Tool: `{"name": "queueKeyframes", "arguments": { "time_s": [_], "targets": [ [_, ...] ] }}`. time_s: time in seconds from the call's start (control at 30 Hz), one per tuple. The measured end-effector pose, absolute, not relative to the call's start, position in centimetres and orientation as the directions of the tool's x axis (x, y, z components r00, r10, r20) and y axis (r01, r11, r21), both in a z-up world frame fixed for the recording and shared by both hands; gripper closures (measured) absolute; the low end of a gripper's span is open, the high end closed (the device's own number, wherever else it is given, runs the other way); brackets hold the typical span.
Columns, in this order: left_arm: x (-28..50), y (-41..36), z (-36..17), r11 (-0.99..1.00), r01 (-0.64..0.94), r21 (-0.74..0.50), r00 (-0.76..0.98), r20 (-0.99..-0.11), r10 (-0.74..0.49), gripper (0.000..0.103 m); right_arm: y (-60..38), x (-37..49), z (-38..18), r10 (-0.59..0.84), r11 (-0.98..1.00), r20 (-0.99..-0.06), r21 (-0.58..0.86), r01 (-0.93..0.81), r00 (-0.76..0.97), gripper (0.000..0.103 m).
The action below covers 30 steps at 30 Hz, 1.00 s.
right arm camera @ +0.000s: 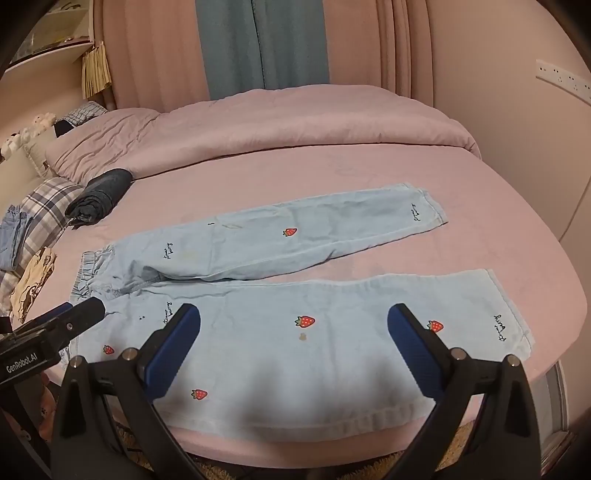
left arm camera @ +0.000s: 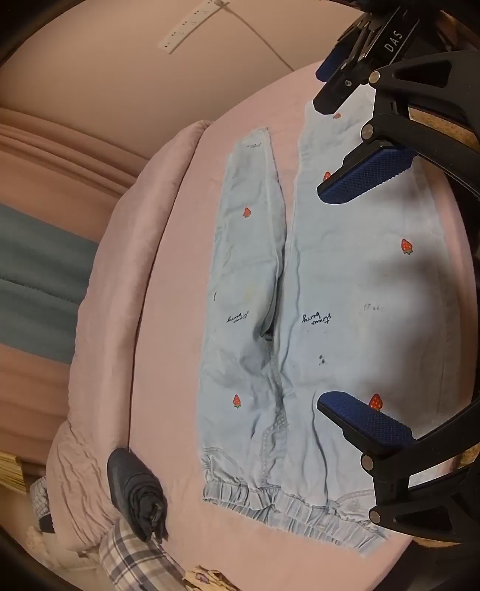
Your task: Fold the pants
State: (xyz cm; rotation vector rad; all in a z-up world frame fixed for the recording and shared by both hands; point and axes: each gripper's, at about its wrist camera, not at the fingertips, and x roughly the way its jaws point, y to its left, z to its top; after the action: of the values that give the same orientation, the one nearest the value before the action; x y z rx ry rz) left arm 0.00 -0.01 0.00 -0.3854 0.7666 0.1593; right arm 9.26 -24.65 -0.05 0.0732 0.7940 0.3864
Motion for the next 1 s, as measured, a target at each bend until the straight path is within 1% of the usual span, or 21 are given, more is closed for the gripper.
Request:
{"name": "queueKeyframes", "arguments": {
  "time_s": [0.23, 0.6, 1.0],
  "targets": [
    [-0.4, -0.2, 0.4, 0.916, -0.288, -0.279, 0.703, -0.711, 0.004, 0.001, -24.8, 9.1, -0.1, 0.362, 0.929, -0.683, 0.208, -0.307, 0.635, 0.001],
    [-0.2, 0.4, 0.2, 0.919, -0.289, -0.268, 0.713, -0.701, 0.019, 0.001, -24.5, 9.1, -0.1, 0.334, 0.940, -0.689, 0.191, -0.284, 0.644, 0.001],
    [-0.5, 0.8, 0.5, 0.937, -0.289, -0.195, 0.706, -0.705, 0.071, 0.001, -24.7, 8.9, -0.1, 0.310, 0.949, -0.694, 0.187, -0.254, 0.650, 0.001]
  ]
}}
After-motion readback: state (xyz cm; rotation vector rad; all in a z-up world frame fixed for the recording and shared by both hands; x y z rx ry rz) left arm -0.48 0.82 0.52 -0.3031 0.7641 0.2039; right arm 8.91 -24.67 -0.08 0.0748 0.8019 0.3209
